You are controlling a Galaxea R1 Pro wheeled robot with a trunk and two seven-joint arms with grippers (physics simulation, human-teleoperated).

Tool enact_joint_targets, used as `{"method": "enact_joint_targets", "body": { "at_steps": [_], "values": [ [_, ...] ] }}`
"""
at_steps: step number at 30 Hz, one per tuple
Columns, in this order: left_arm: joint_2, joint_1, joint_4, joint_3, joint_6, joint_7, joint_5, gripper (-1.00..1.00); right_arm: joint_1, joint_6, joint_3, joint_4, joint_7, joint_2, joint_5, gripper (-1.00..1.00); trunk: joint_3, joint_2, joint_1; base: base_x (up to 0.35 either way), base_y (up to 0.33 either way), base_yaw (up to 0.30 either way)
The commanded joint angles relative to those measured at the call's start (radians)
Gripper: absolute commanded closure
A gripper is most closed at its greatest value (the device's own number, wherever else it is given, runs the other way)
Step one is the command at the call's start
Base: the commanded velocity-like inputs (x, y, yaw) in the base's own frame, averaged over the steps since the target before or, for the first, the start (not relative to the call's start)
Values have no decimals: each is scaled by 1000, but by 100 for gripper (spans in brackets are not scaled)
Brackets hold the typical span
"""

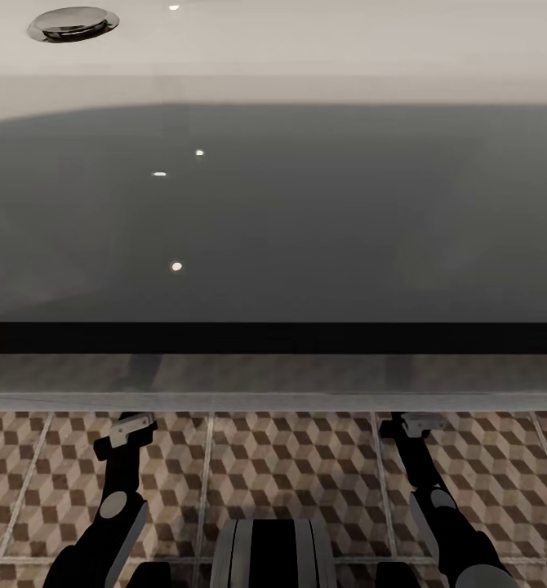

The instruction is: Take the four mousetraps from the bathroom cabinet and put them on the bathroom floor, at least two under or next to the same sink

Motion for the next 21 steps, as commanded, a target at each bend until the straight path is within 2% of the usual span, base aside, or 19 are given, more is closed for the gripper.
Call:
{"method": "enact_joint_targets", "body": {
  "at_steps": [1,11,21],
  "values": [
    [1,0,2,-3,-3,4,2,100,-1,-3,-5,1,8,1,5,100,0,0,0,0,0,0],
    [1,0,17,-1,-2,-36,0,100,-1,-4,-3,1,5,1,5,100,0,0,0,0,0,0],
    [1,0,22,-1,-2,-41,0,100,-1,-4,-3,1,4,1,5,100,0,0,0,0,0,0]
  ]
}}
